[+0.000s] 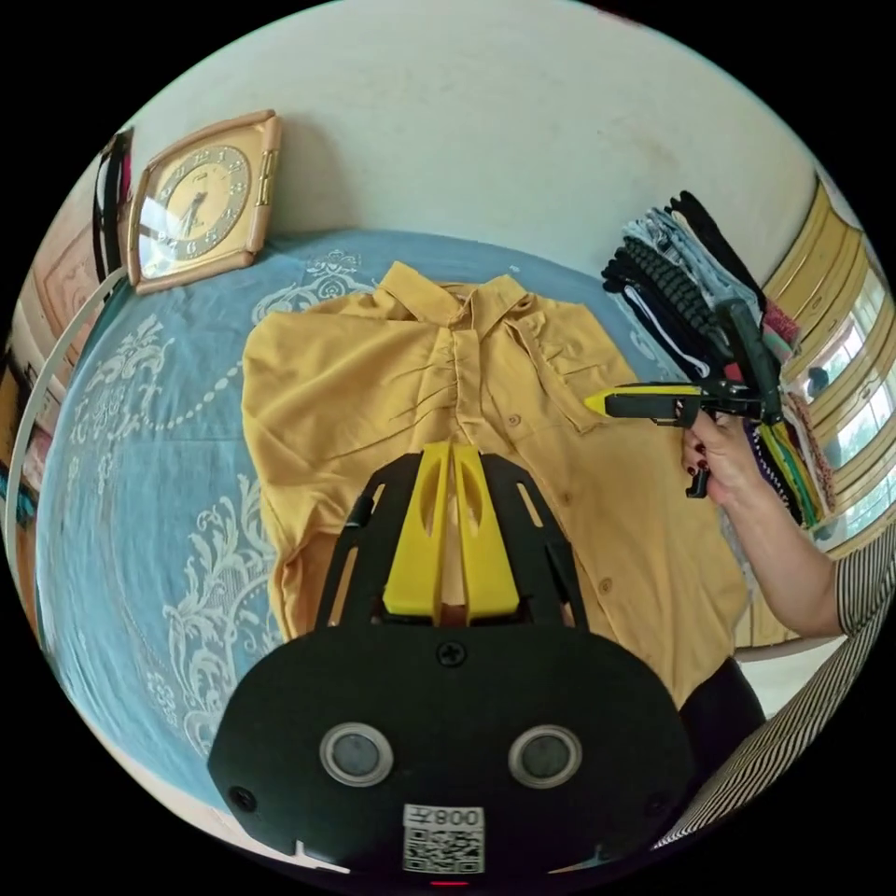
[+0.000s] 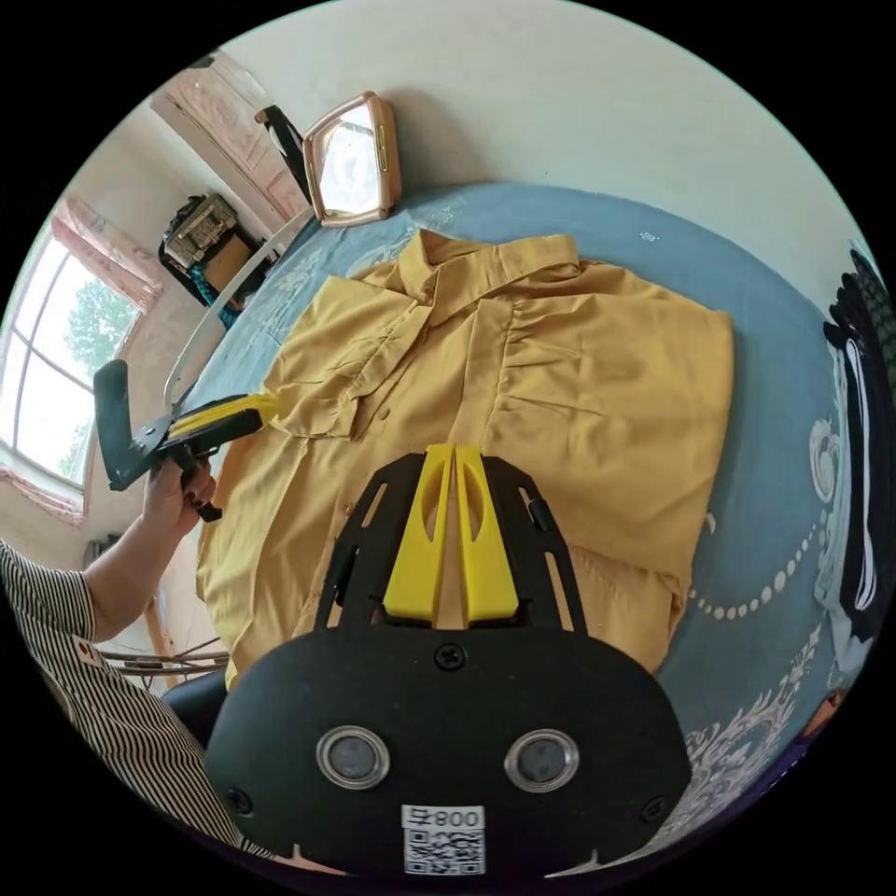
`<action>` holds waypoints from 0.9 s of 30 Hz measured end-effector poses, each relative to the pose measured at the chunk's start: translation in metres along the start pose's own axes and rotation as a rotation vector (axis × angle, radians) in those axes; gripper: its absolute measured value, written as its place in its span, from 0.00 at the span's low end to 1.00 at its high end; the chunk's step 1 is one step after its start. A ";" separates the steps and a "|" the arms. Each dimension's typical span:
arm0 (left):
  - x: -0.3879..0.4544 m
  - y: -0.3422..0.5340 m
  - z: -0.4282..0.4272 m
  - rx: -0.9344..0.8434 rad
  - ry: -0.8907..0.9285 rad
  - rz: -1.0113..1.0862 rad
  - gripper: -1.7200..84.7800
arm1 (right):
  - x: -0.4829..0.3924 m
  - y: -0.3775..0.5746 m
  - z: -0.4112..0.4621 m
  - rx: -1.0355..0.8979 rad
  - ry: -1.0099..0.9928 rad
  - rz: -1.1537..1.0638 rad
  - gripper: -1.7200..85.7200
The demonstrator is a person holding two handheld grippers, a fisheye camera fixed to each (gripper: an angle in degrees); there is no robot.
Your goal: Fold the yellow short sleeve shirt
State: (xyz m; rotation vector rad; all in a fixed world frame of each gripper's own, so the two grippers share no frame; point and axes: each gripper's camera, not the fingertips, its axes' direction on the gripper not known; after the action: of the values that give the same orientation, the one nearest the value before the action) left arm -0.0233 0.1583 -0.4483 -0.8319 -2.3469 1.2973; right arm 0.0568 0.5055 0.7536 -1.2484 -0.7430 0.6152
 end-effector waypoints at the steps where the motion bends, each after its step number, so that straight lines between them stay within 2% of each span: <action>1: -0.008 0.014 -0.008 0.001 0.029 -0.022 0.03 | 0.002 0.014 -0.005 0.009 -0.013 0.010 0.02; 8: -0.051 0.116 -0.060 -0.070 0.077 -0.142 0.04 | 0.021 0.147 -0.041 -0.033 -0.085 0.150 0.02; 11: -0.083 0.176 -0.086 -0.111 0.095 -0.281 0.06 | 0.031 0.210 -0.060 -0.061 -0.096 0.250 0.02; 15: -0.123 0.262 -0.111 -0.130 0.207 -0.486 0.10 | 0.045 0.283 -0.087 -0.013 -0.163 0.384 0.03; 22: -0.156 0.372 -0.099 -0.189 0.382 -0.653 0.14 | 0.065 0.400 -0.108 0.036 -0.212 0.588 0.05; 27: -0.172 0.402 -0.082 -0.216 0.443 -0.668 0.15 | 0.076 0.449 -0.109 0.032 -0.192 0.670 0.08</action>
State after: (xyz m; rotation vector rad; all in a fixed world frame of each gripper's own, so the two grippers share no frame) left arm 0.2869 0.2698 -0.7472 -0.2860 -2.1321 0.5295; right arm 0.1824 0.5946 0.3114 -1.4217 -0.4540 1.3005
